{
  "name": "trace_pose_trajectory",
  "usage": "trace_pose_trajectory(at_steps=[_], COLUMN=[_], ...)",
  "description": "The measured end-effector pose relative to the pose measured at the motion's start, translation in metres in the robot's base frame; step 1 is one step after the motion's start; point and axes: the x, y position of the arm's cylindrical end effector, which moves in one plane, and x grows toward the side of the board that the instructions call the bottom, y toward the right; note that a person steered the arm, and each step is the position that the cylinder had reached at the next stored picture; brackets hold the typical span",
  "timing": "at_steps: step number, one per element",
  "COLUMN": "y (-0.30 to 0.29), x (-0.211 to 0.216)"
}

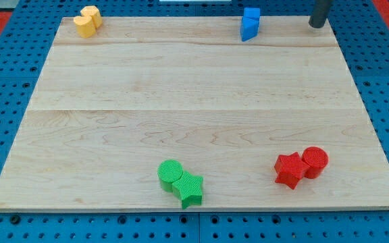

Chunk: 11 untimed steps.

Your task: Point at the blue triangle

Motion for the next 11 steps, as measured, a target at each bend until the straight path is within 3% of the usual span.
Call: trace_pose_trajectory(at_steps=[2,4,5,6,7,11], y=[-0.048,-0.225,-0.255,-0.25,-0.228,-0.178], x=[0.051,0.046,0.025,-0.015,-0.024,0.026])
